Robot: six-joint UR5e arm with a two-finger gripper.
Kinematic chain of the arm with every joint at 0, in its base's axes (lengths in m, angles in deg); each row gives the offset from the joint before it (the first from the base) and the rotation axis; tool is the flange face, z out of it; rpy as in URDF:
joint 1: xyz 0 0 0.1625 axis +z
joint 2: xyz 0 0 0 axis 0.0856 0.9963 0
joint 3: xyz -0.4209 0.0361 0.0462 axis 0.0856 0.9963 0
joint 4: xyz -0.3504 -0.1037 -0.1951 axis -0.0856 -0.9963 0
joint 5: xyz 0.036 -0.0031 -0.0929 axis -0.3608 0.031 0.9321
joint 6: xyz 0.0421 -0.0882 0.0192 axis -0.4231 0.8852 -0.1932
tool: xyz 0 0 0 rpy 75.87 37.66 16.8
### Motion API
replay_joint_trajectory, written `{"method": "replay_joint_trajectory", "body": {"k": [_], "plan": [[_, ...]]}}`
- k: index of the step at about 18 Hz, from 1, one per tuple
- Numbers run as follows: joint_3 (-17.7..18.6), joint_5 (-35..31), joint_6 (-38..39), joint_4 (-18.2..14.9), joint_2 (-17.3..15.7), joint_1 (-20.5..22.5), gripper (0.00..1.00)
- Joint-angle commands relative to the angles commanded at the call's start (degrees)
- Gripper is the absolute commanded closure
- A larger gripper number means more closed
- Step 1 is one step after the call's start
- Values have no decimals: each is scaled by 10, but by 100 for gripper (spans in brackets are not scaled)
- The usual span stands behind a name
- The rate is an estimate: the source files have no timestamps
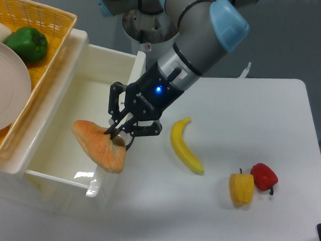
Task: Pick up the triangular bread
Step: 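Carry the bread slice over the open white drawer and lower it, then open the gripper to release the bread into the drawer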
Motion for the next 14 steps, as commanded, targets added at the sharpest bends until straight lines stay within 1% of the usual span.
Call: {"method": "replay_joint_trajectory", "body": {"k": [2, 7, 9, 12, 14], "plan": [[0, 0, -1, 3, 0, -4, 78], [0, 0, 0, 4, 0, -20, 76], [1, 0, -1, 4, 1, -23, 68], [3, 0, -1, 4, 1, -27, 65], [8, 0, -2, 5, -1, -29, 59]]}}
